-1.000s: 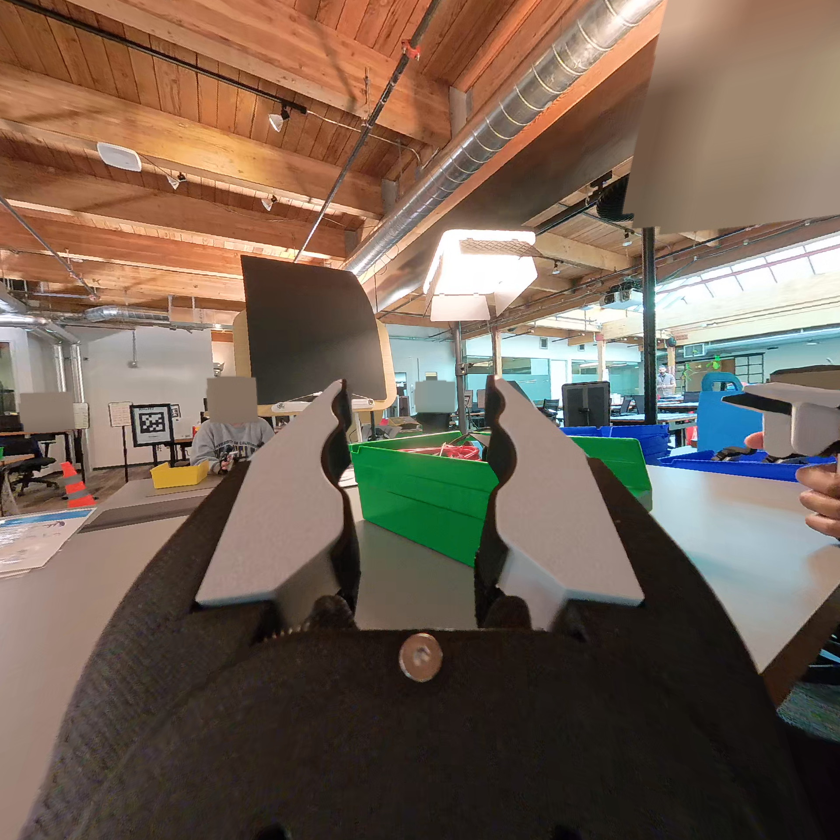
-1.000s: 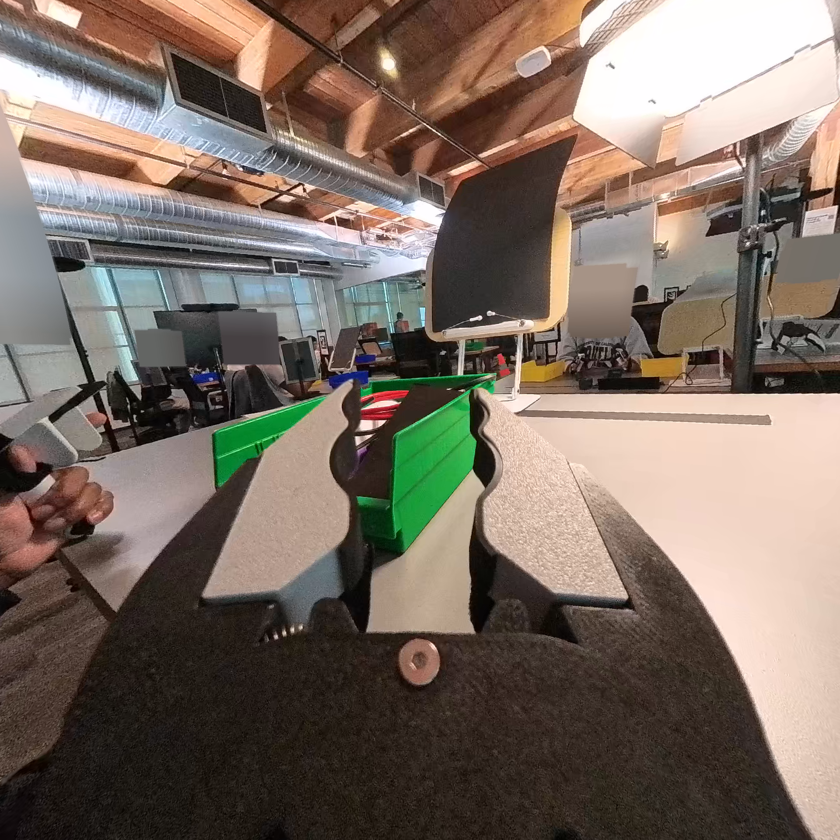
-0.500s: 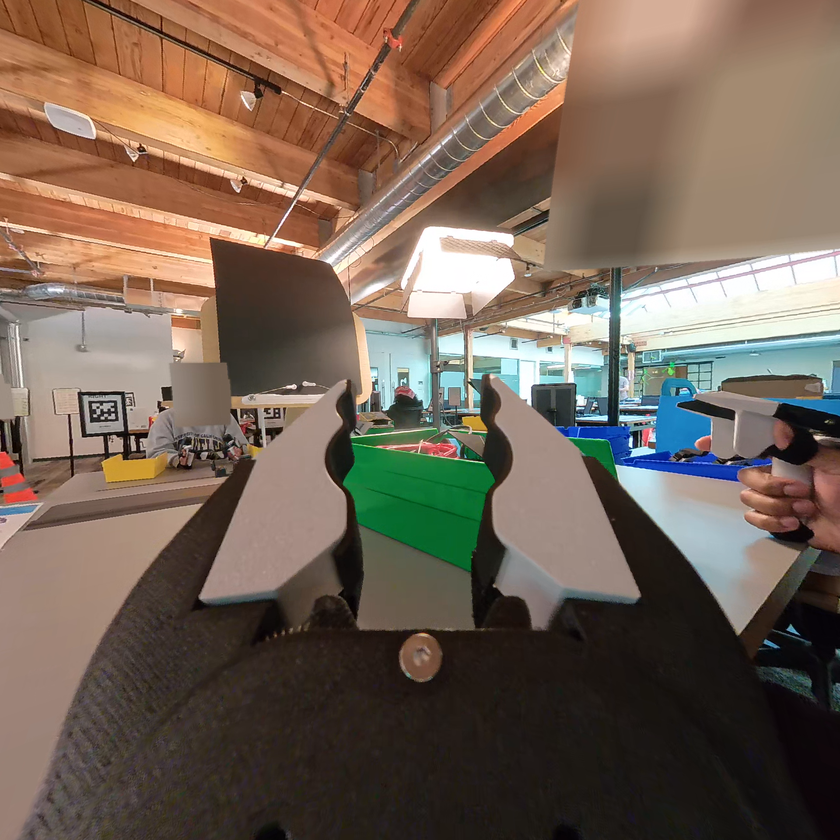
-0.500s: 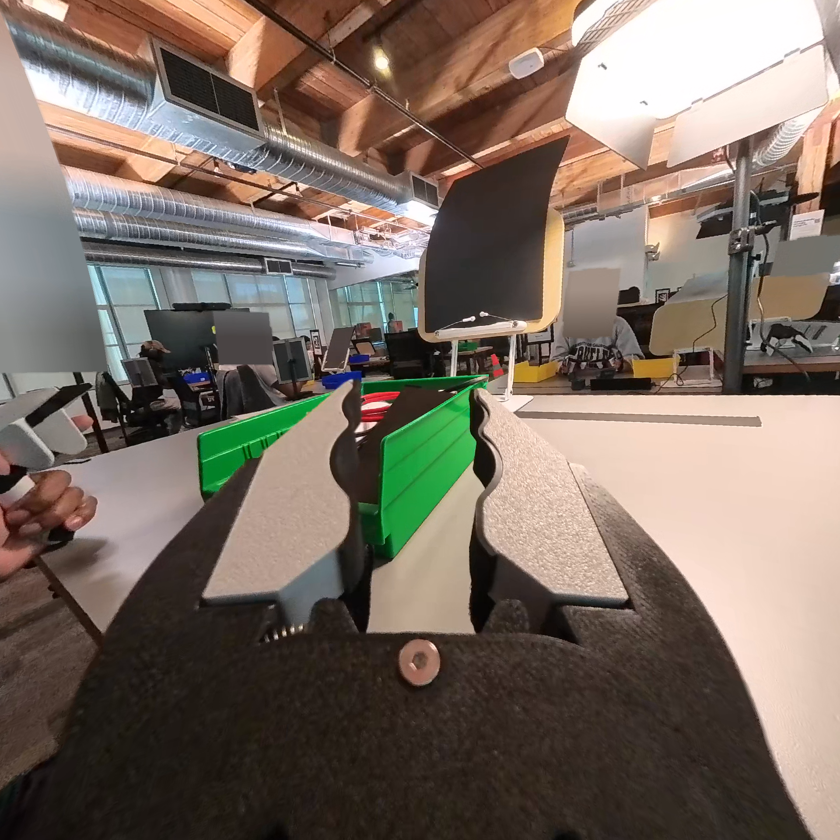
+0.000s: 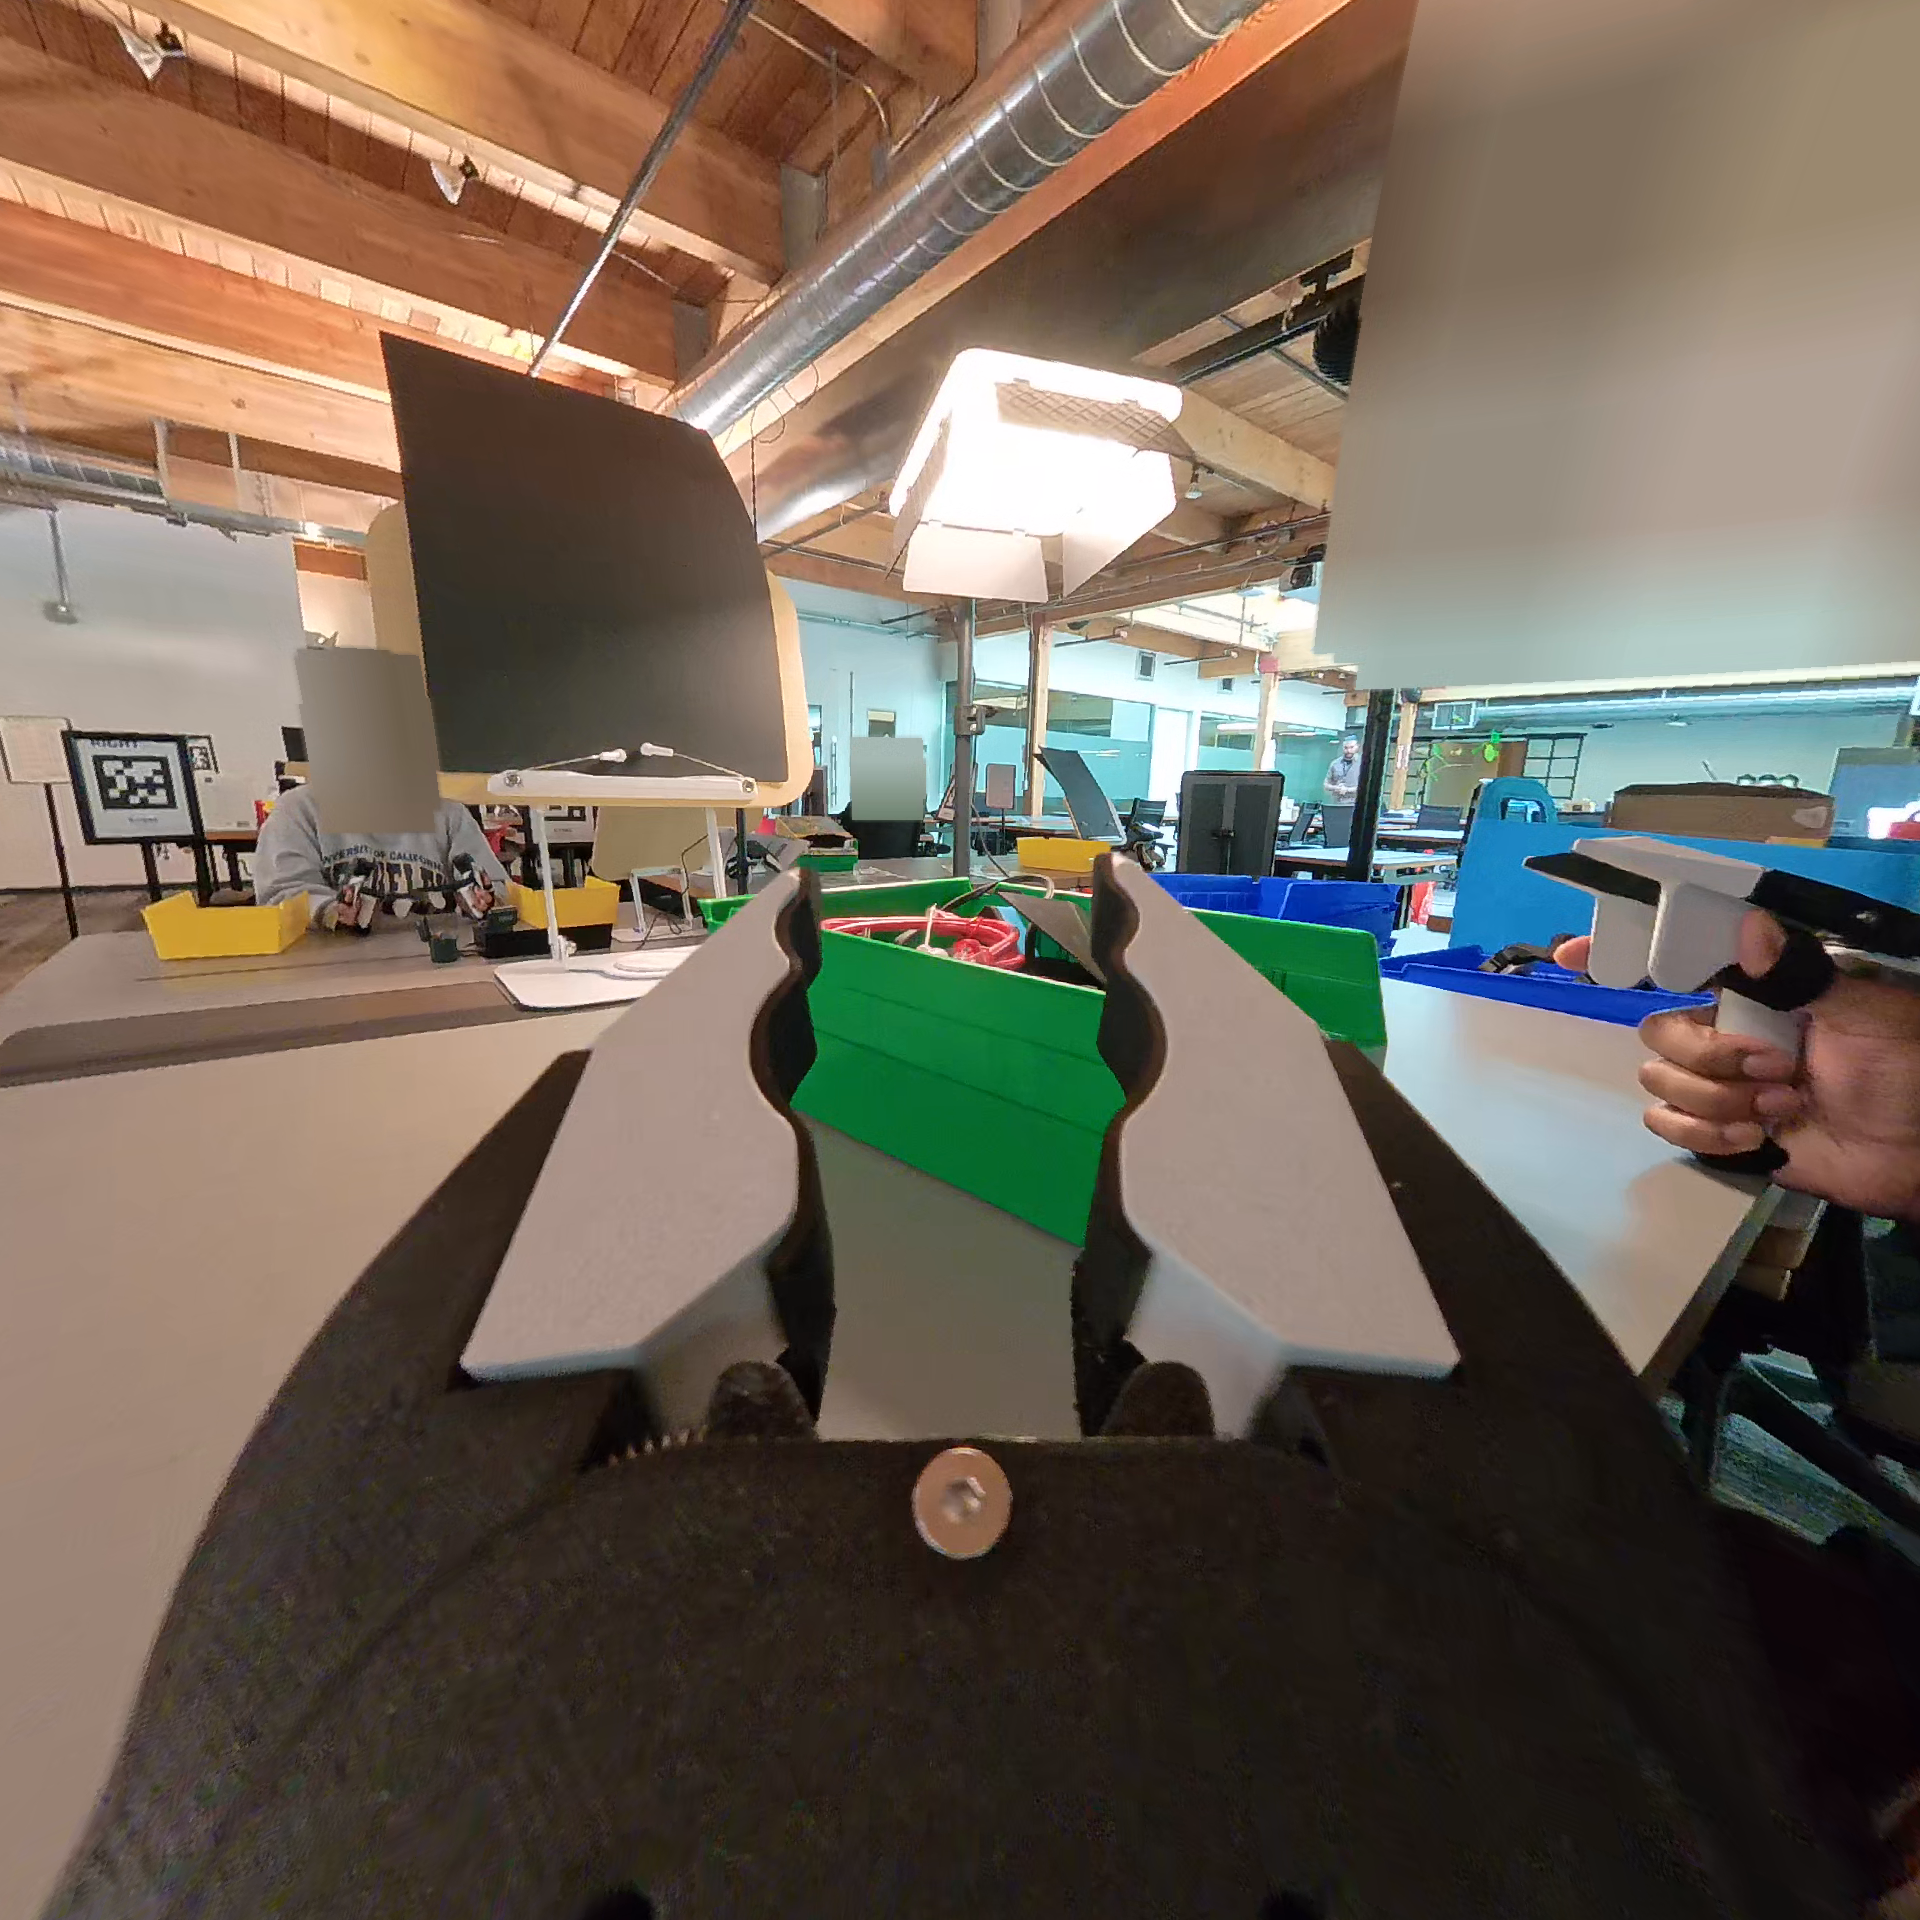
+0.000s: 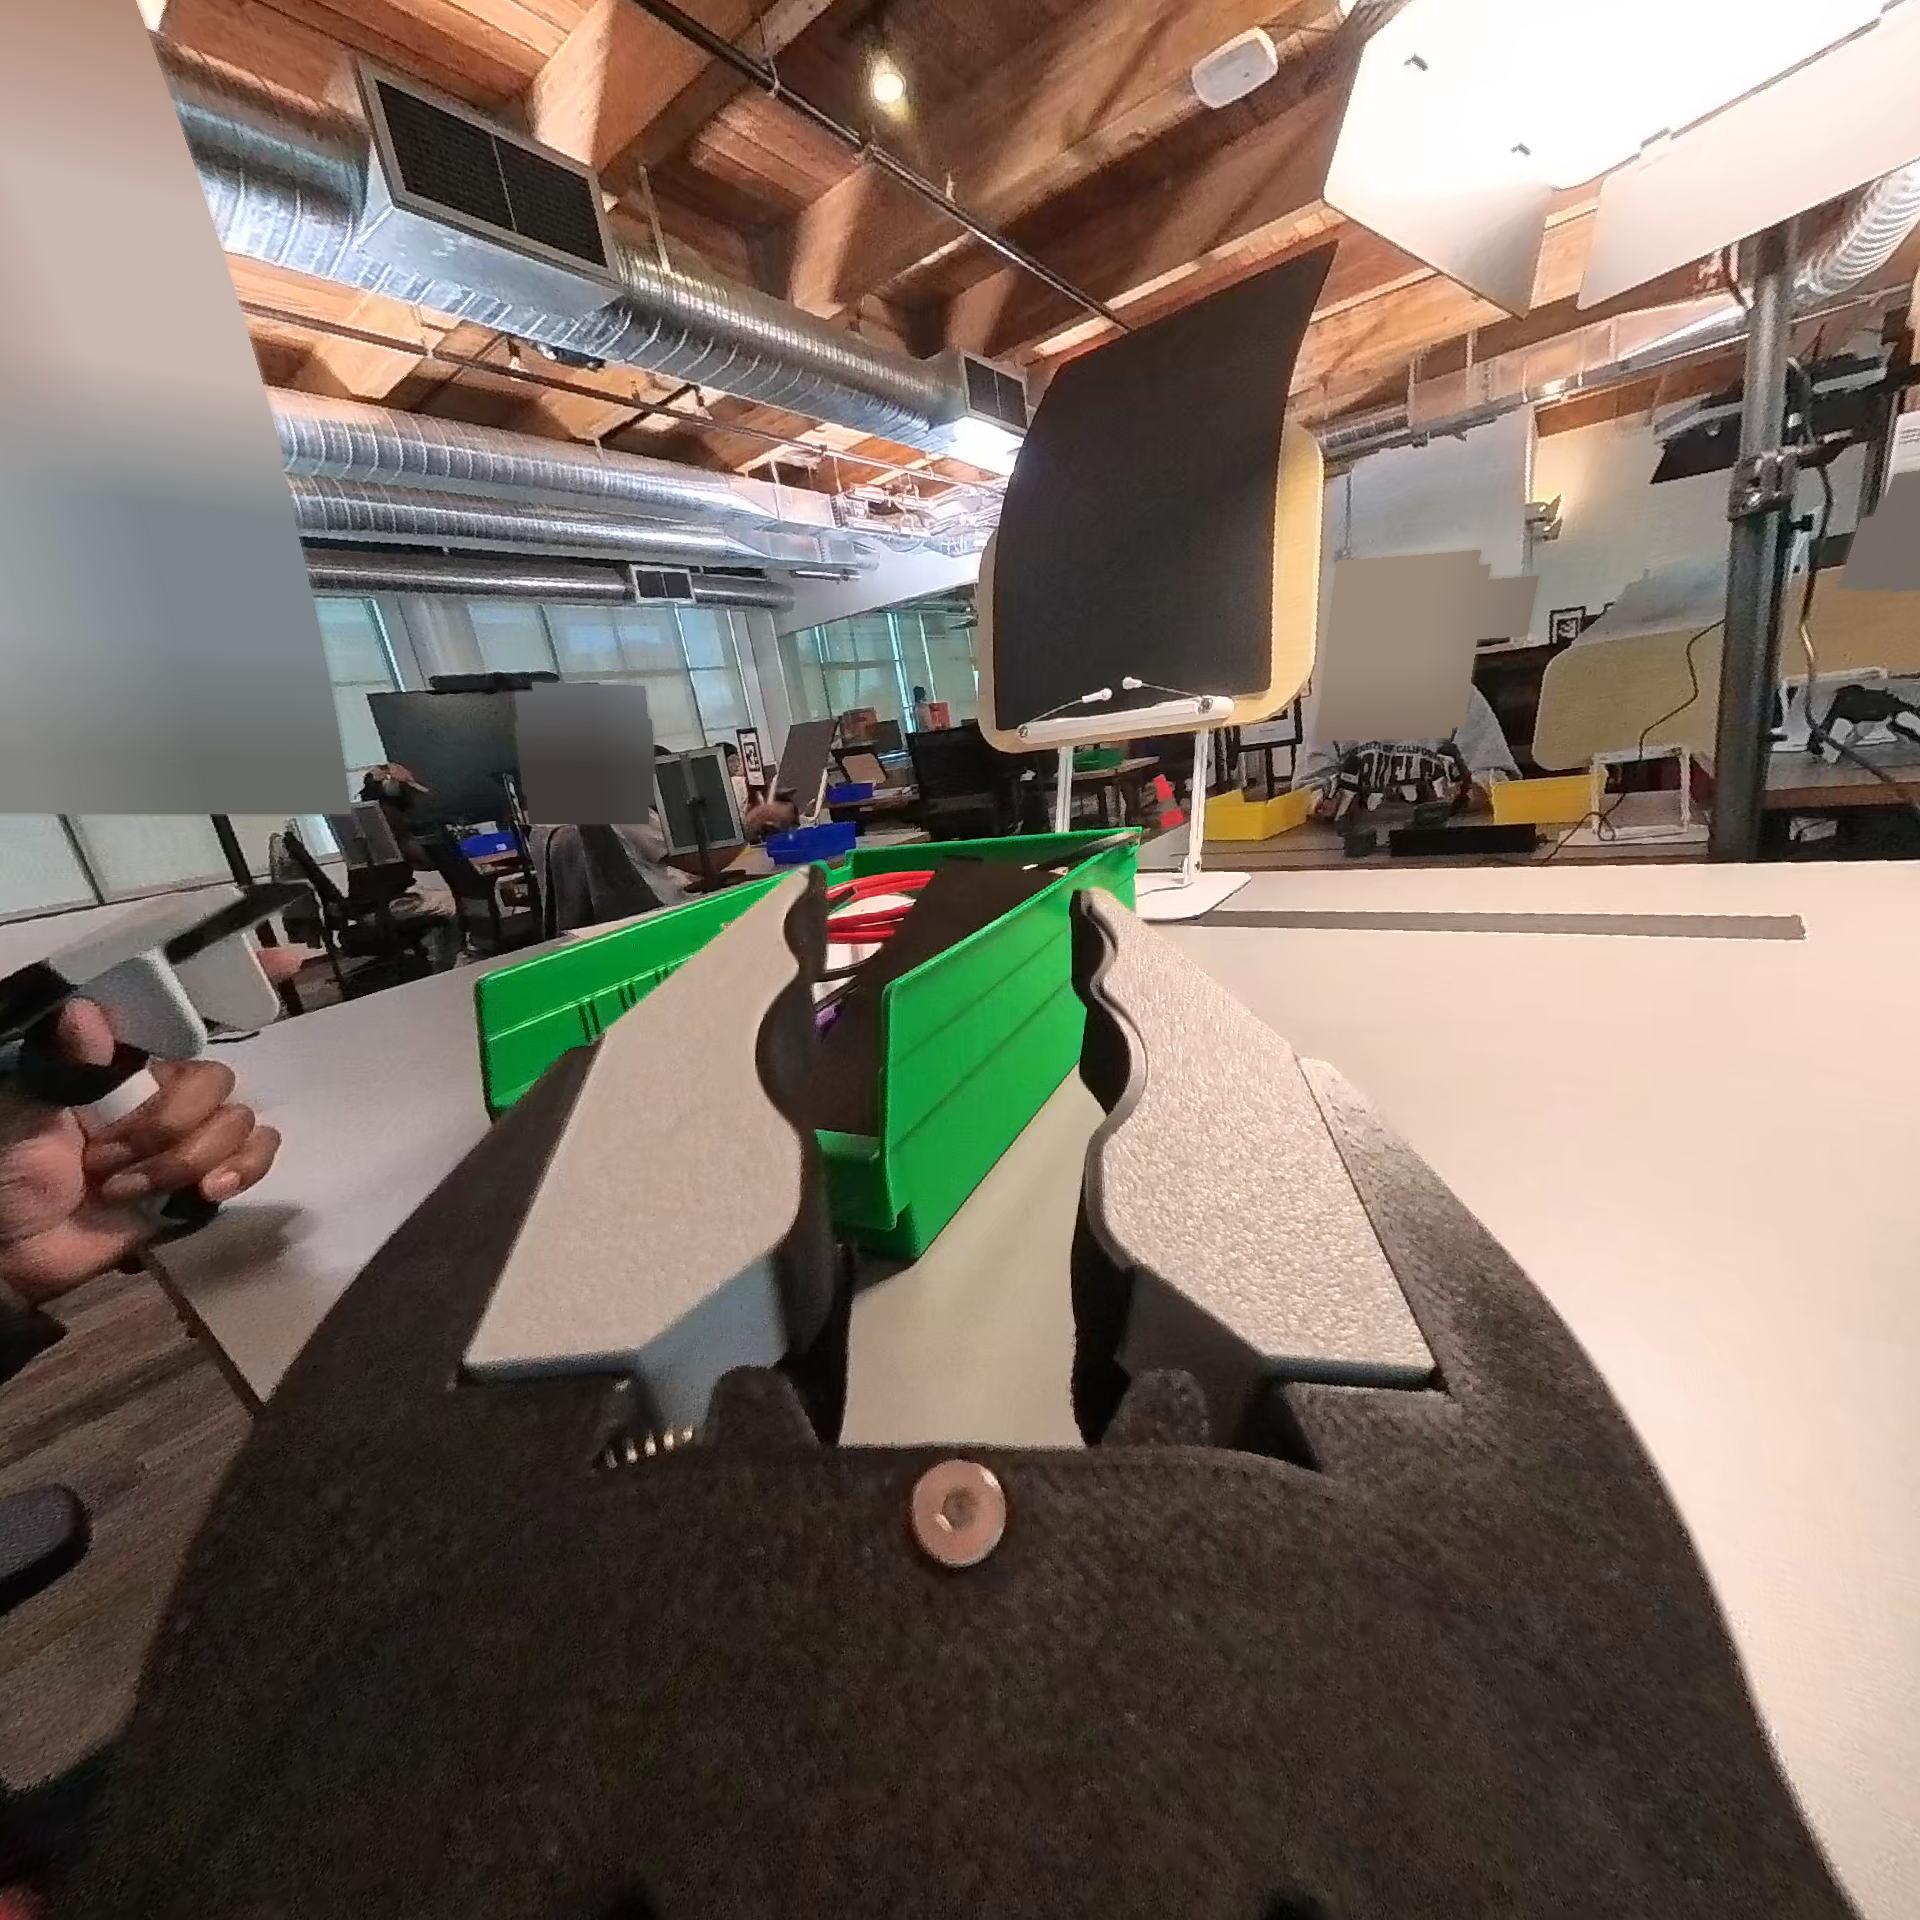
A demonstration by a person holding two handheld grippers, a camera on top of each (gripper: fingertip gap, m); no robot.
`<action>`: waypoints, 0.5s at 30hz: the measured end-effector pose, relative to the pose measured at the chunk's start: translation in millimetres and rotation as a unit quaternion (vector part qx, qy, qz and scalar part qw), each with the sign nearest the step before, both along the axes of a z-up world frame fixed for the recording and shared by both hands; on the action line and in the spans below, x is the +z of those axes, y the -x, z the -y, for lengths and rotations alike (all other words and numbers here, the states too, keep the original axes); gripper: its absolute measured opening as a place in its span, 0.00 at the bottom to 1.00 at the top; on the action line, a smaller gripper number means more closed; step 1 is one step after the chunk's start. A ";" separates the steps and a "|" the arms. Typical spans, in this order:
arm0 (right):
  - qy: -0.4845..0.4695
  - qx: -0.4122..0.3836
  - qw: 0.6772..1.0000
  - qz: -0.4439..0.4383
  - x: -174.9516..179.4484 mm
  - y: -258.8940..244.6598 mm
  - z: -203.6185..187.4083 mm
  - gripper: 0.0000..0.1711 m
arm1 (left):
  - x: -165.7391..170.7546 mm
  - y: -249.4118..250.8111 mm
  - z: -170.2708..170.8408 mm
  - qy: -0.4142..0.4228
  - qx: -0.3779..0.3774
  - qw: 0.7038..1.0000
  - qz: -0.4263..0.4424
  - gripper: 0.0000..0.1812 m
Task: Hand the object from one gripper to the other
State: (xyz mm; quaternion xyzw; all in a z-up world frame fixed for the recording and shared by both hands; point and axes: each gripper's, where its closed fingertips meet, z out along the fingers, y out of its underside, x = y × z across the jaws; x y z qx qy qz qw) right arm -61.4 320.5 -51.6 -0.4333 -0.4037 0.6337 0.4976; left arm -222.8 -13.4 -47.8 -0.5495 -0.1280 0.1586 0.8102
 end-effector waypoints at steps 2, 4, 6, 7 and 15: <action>0.002 0.012 1.000 0.014 -2.8 4.2 1.9 0.28 | -2.9 5.1 -3.5 0.012 0.006 1.000 0.016 0.30; 0.003 0.032 0.999 0.040 -8.3 12.2 6.1 0.27 | -10.3 8.7 -17.6 0.043 0.001 0.998 0.041 0.32; 0.005 0.055 0.996 0.073 -15.6 24.5 11.6 0.26 | -19.4 8.0 -43.3 0.073 -0.022 0.994 0.079 0.34; 0.008 0.061 0.994 0.092 -20.2 32.2 13.0 0.26 | -24.4 6.8 -58.6 0.087 -0.036 0.990 0.100 0.36; 0.008 0.119 0.973 0.199 -48.1 85.0 41.4 0.11 | -61.9 16.3 -131.7 0.230 -0.016 0.964 0.129 0.38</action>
